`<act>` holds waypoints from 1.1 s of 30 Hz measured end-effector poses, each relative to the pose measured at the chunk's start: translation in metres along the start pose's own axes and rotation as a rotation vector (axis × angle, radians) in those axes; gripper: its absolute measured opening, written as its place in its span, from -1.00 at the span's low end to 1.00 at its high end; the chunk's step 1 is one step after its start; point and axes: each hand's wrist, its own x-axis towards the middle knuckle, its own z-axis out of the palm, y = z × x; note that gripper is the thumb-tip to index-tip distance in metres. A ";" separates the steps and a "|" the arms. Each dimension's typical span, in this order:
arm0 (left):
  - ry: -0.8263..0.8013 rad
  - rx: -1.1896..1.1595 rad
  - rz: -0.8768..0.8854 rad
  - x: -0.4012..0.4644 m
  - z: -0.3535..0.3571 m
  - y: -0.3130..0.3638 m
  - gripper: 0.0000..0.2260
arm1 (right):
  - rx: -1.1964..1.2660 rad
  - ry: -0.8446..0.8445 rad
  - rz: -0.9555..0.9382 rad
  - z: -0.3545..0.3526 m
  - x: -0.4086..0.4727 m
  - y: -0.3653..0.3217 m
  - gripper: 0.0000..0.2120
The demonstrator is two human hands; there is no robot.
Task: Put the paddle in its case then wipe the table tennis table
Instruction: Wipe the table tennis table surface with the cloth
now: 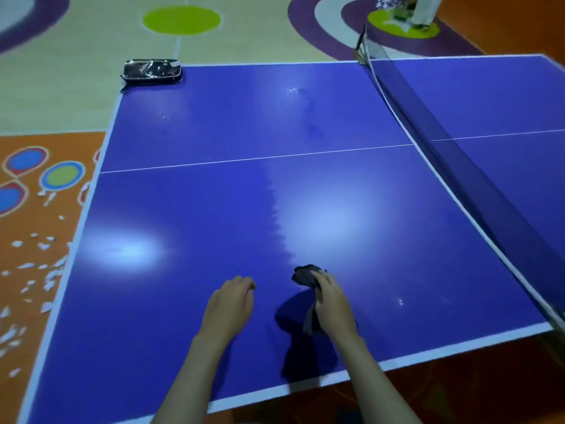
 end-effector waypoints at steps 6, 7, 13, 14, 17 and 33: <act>0.018 -0.084 -0.115 0.067 0.005 -0.020 -0.80 | -0.185 0.037 -0.095 0.042 0.084 -0.016 -0.23; 0.017 -0.102 -0.158 0.075 0.008 -0.023 -0.80 | -0.183 -0.001 -0.100 0.056 0.089 -0.013 -0.24; 0.038 -0.177 -0.253 0.108 0.031 -0.030 -0.79 | -0.419 -0.061 -0.283 0.103 0.121 0.014 -0.42; 0.034 -0.189 -0.271 0.116 0.034 -0.031 -0.78 | -0.459 -0.036 -0.307 0.103 0.135 0.014 -0.41; 0.066 -0.234 -0.353 0.137 0.038 -0.032 -0.77 | -0.498 0.041 -0.342 0.101 0.188 0.005 -0.39; 0.242 -0.251 -0.469 0.237 0.048 -0.065 -0.75 | -0.430 0.268 -0.355 0.129 0.489 -0.089 -0.43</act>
